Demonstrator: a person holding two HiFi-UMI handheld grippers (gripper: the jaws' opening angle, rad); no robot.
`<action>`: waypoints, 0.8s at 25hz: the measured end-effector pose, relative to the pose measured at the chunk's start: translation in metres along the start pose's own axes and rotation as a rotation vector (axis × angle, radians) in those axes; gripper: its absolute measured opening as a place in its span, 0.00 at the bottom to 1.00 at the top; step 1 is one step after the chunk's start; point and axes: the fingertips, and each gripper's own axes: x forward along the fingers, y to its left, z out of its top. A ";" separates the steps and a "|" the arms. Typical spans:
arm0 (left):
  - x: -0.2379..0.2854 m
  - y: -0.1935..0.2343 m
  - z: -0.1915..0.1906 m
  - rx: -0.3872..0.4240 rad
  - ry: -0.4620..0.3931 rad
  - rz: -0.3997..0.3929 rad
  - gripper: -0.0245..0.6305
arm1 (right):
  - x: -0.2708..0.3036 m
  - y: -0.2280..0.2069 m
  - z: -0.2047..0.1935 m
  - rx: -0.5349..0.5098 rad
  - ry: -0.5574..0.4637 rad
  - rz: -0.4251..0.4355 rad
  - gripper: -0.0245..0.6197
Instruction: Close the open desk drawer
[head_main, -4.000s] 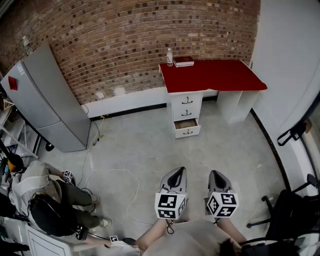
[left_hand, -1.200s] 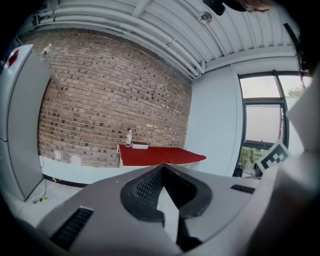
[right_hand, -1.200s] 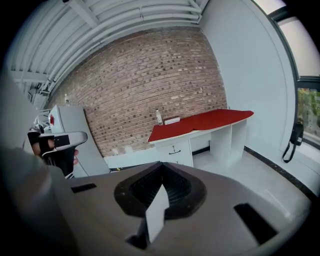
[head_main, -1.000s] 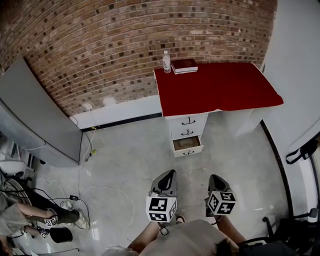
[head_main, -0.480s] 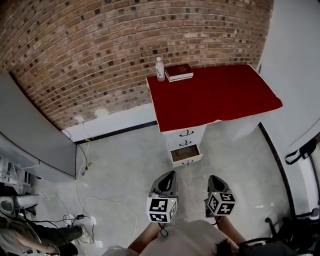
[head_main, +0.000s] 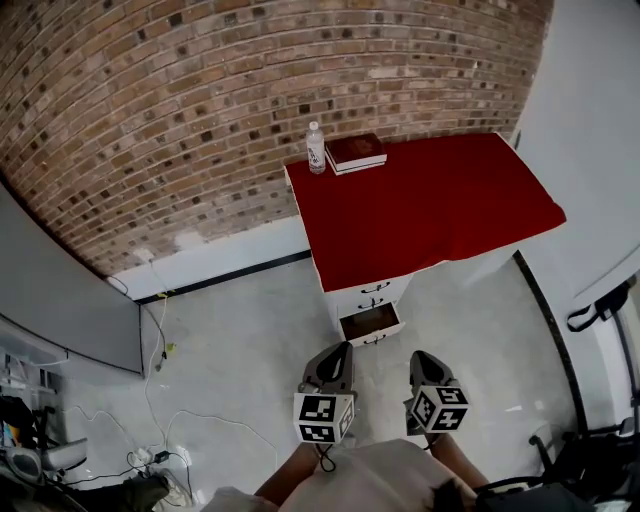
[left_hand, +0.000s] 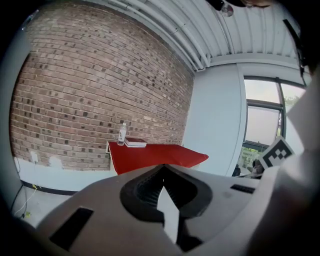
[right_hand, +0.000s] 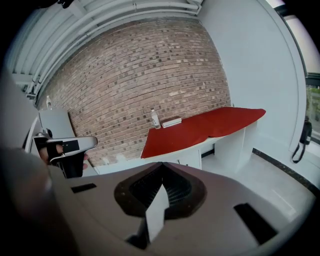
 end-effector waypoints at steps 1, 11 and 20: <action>0.006 0.006 0.002 0.000 0.003 -0.009 0.05 | 0.006 0.001 0.004 0.003 -0.004 -0.008 0.04; 0.055 0.021 -0.006 -0.001 0.068 -0.091 0.05 | 0.036 -0.012 0.010 0.056 -0.004 -0.083 0.04; 0.079 0.019 -0.032 -0.017 0.136 -0.078 0.05 | 0.064 -0.043 -0.008 0.081 0.071 -0.086 0.04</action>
